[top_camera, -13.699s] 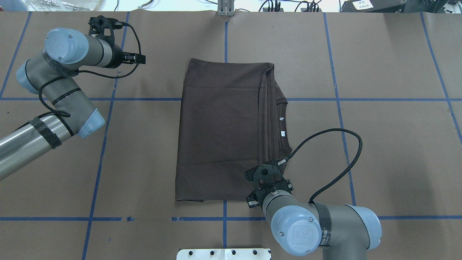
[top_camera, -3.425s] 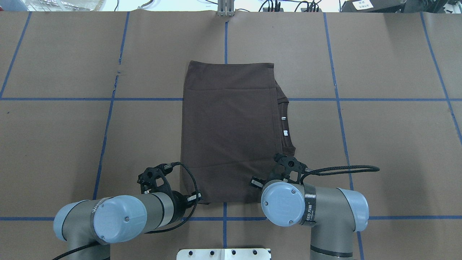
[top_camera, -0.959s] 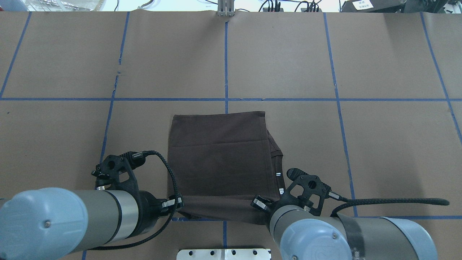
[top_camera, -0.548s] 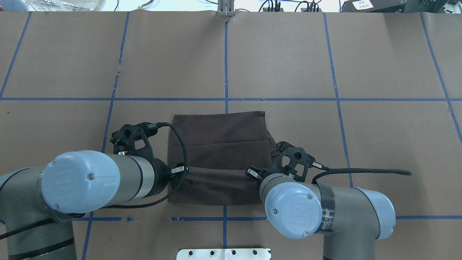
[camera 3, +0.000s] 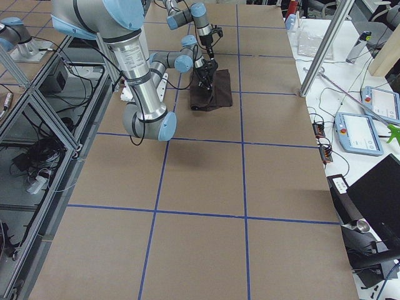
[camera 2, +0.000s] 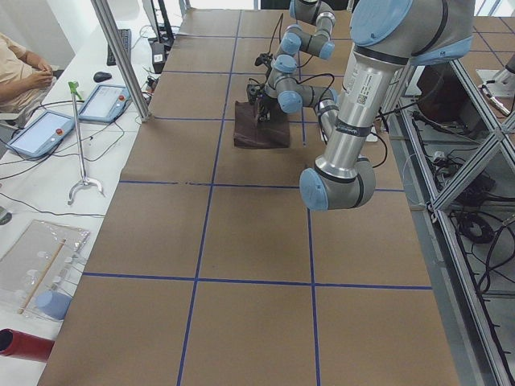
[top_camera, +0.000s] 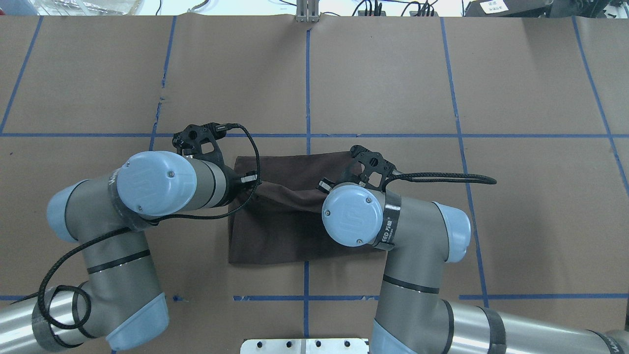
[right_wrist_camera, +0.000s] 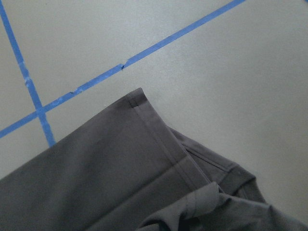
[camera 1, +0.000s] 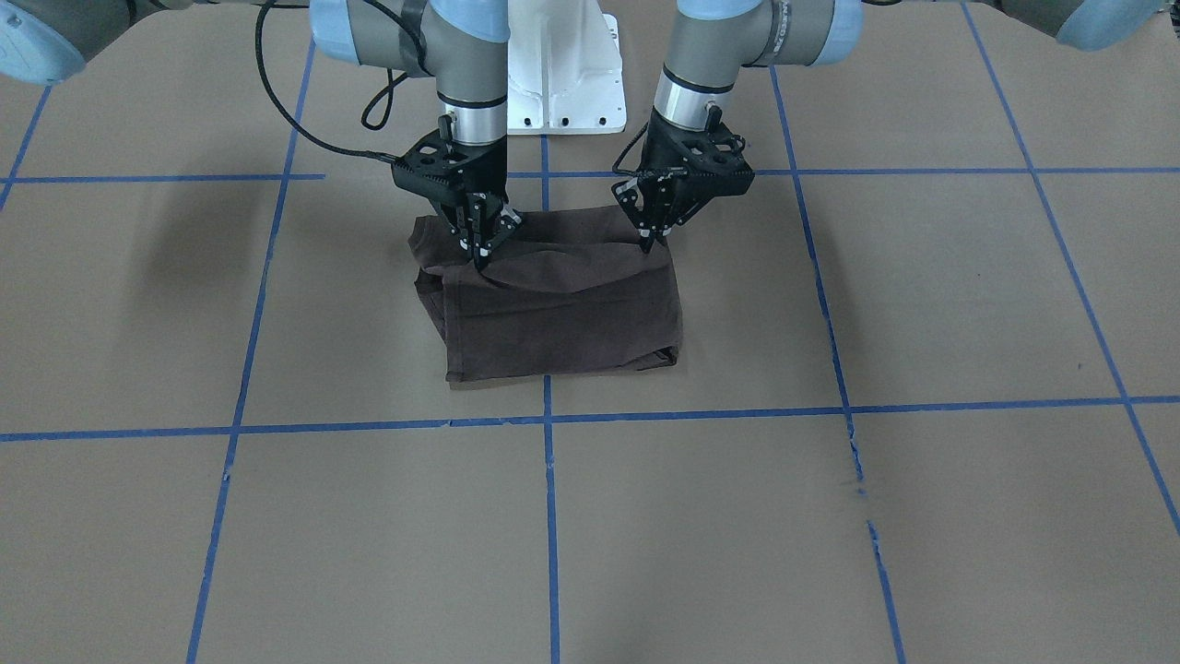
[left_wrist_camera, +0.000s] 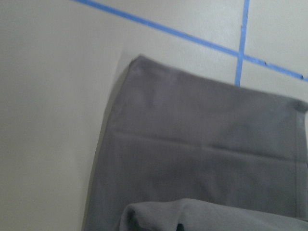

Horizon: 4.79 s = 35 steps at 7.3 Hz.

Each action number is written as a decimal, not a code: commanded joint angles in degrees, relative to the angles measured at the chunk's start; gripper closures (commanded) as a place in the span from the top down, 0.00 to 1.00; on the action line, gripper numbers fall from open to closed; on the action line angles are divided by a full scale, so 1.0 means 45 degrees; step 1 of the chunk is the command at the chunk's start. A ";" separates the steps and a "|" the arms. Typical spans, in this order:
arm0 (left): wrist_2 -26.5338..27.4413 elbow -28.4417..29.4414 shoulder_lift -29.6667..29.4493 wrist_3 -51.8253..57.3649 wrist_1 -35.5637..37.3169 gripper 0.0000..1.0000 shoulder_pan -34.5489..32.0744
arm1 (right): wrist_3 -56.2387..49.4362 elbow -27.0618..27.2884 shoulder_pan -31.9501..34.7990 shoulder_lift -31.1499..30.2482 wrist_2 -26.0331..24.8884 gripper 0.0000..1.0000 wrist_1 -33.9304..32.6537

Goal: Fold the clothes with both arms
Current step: 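Carry the held edge with both grippers onto the far edge of the shirt, then lower the folded edge onto the far edge and open both grippers, then raise the right gripper away from the shirt while the left gripper holds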

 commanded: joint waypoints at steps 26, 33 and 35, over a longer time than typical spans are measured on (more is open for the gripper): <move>-0.1916 0.1573 -0.0153 0.3875 -0.1859 1.00 -0.1774 | -0.9604 -0.3094 0.2029 0.0629 0.0120 1.00 0.1375; -0.1878 0.1786 -0.0153 0.3622 -0.1839 1.00 -0.1637 | -0.9784 -0.3438 0.3522 0.1358 0.2991 1.00 0.2508; -0.1063 0.2409 -0.0289 0.3620 -0.1683 1.00 -0.0688 | -0.9803 -0.2595 0.3480 0.0752 0.3011 1.00 0.2508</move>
